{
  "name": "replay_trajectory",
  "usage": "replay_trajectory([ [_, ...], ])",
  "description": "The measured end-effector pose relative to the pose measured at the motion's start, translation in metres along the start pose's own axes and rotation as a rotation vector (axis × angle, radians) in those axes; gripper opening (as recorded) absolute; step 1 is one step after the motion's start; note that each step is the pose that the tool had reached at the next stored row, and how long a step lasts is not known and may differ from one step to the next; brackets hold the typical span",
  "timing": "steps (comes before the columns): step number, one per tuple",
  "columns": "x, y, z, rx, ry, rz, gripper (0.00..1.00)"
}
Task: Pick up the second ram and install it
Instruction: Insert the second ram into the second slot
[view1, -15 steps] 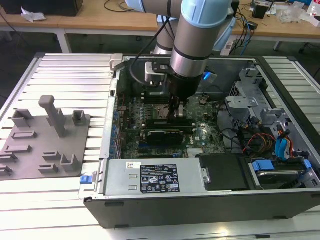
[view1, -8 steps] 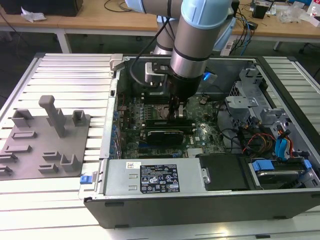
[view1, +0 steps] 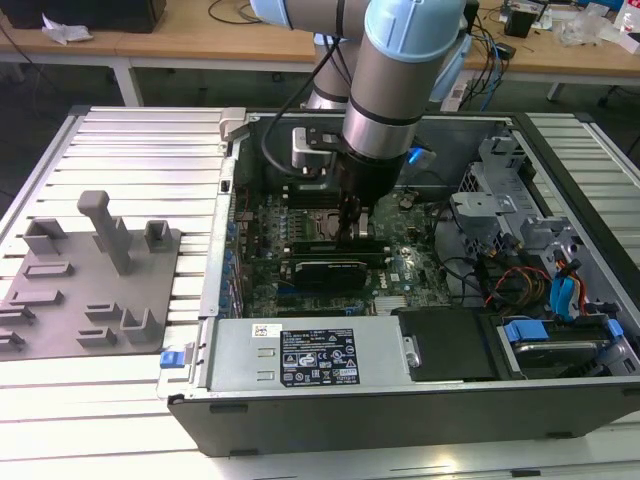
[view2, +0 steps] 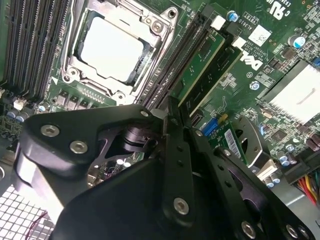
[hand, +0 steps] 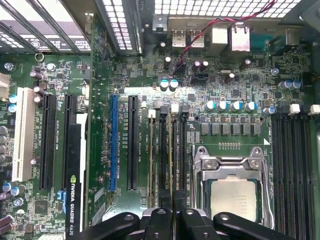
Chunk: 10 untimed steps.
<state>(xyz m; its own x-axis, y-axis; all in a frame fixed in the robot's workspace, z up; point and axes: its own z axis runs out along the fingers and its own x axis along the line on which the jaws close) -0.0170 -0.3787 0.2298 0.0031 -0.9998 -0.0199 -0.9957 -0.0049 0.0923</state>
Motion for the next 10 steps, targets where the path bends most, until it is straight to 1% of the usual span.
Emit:
replay_trajectory([
  [2, 0.0001, -0.0002, 0.0010, -0.0001, 0.0004, 0.000, 0.13],
  [9, 0.0000, -0.0004, 0.0009, -0.0001, 0.0001, 0.000, 0.13],
  [10, 0.0001, -0.0024, 0.0003, -0.0006, 0.0004, 0.001, 0.13],
])
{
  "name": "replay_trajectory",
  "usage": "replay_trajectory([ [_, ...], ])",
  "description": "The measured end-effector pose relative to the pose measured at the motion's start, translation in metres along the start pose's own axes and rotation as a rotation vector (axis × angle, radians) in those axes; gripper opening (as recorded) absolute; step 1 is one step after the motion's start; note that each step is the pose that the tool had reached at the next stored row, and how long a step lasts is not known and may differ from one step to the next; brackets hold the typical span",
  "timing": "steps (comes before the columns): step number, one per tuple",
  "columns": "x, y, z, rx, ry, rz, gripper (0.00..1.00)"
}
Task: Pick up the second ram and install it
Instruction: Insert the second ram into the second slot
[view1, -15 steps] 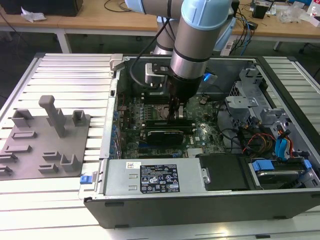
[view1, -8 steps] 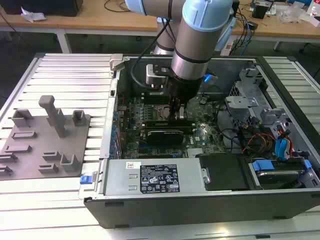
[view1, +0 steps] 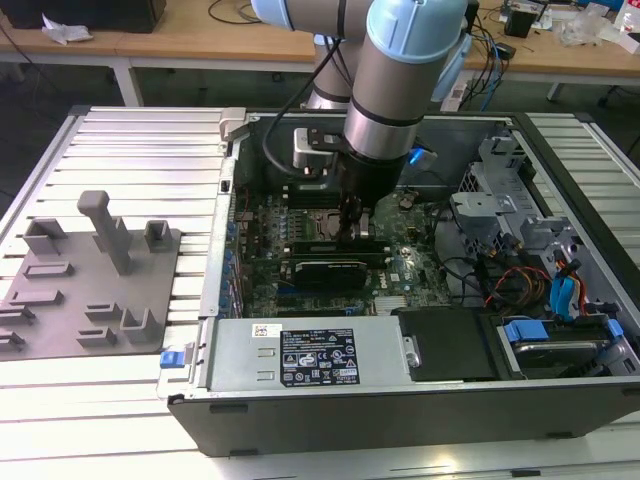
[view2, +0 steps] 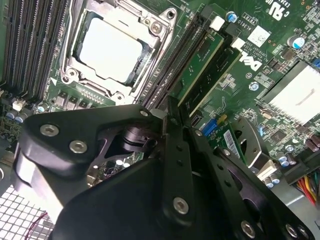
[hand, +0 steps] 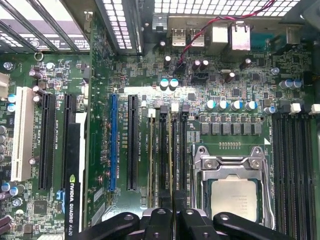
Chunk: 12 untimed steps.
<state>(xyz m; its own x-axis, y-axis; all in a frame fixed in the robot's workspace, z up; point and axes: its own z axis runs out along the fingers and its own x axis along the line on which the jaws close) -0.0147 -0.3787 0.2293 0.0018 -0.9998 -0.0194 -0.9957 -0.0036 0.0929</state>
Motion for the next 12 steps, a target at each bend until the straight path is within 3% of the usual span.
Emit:
replay_trajectory([
  [3, -0.0002, -0.0011, 0.0001, 0.0011, -0.0046, 0.045, 0.13],
  [12, -0.0001, -0.0011, 0.0002, 0.0010, -0.0046, 0.047, 0.13],
])
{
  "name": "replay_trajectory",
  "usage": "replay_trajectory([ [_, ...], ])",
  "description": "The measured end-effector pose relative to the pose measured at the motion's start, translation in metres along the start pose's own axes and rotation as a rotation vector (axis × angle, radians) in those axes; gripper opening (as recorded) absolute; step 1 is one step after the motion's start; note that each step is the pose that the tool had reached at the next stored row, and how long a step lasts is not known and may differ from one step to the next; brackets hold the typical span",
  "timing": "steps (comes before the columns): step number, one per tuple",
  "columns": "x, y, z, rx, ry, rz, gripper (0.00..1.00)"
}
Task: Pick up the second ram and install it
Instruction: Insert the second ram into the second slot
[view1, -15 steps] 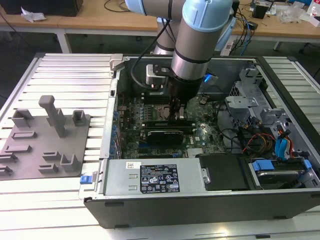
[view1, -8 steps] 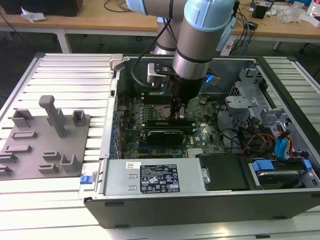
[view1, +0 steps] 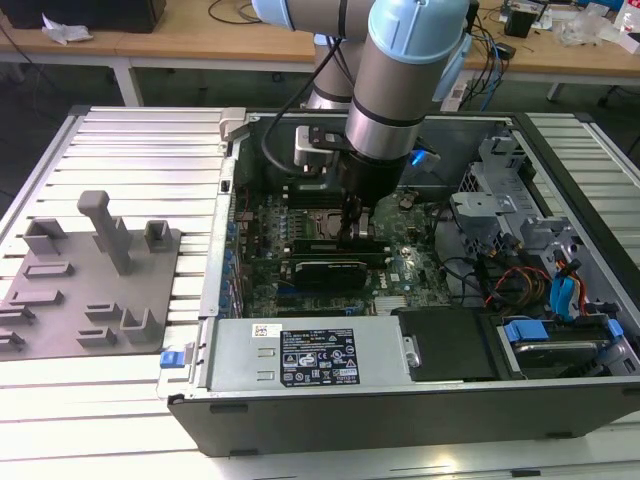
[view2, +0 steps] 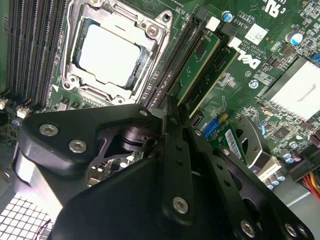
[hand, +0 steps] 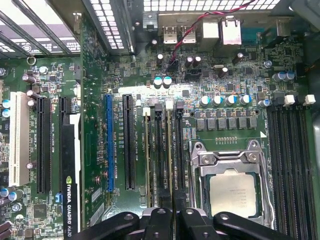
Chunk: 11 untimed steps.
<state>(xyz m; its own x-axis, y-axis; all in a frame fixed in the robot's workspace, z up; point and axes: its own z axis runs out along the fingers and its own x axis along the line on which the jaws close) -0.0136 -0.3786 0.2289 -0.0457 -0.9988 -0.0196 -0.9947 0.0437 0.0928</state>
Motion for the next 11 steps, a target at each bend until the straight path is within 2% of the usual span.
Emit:
replay_trajectory([
  [11, -0.0002, -0.0001, 0.0017, -0.0001, -0.0031, -0.002, 0.13],
])
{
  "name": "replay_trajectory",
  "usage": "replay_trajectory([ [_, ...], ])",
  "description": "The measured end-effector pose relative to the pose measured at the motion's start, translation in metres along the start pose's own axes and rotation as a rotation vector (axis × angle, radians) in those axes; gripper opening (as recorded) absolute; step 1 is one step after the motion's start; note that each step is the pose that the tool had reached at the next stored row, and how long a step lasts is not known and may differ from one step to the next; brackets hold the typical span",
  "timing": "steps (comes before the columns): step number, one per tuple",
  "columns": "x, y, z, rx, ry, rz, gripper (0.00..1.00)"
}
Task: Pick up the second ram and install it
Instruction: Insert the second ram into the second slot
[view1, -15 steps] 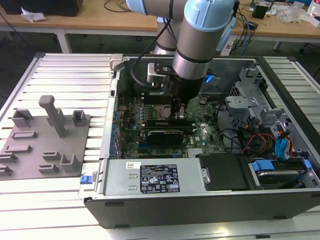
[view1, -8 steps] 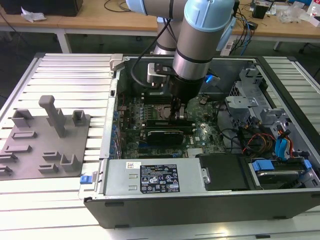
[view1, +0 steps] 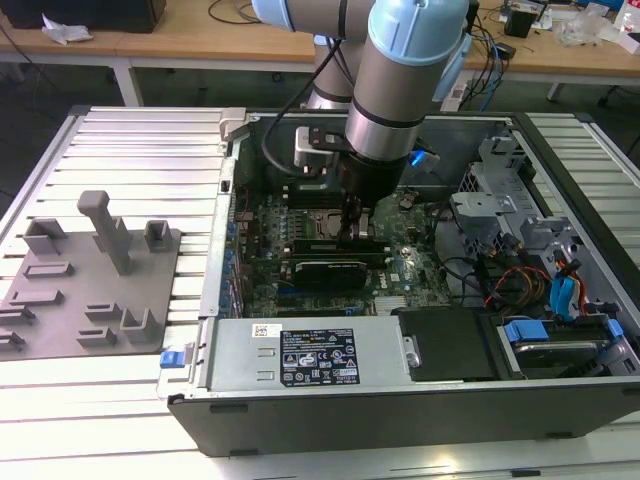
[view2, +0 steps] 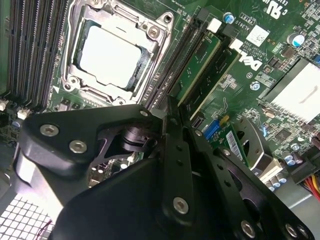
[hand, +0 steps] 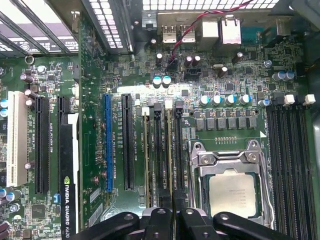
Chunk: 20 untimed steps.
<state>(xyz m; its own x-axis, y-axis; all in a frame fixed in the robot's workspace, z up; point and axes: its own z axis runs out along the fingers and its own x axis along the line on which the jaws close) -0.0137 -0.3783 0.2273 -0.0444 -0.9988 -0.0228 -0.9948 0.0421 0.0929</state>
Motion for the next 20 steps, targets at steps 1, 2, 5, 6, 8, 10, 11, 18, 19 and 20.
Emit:
replay_trajectory([
  [1, 0.0000, 0.0000, 0.0000, -0.0001, 0.0002, -0.002, 0.13],
  [2, 0.0000, 0.0000, -0.0001, 0.0000, -0.0001, -0.003, 0.13],
  [5, -0.0001, 0.0001, -0.0025, 0.0001, 0.0002, -0.003, 0.13],
  [6, 0.0000, 0.0002, -0.0026, -0.0001, 0.0005, -0.007, 0.13],
  [8, -0.0001, 0.0002, -0.0027, -0.0002, 0.0007, -0.008, 0.13],
  [10, -0.0001, 0.0002, -0.0027, -0.0002, 0.0007, -0.008, 0.13],
  [11, -0.0001, 0.0002, -0.0027, -0.0002, 0.0006, -0.008, 0.13],
  [18, -0.0003, 0.0000, 0.0000, -0.0003, 0.0005, -0.008, 0.13],
  [19, -0.0004, -0.0001, 0.0004, -0.0002, 0.0004, -0.008, 0.13],
  [20, -0.0004, -0.0001, 0.0009, -0.0002, 0.0003, -0.008, 0.13],
])
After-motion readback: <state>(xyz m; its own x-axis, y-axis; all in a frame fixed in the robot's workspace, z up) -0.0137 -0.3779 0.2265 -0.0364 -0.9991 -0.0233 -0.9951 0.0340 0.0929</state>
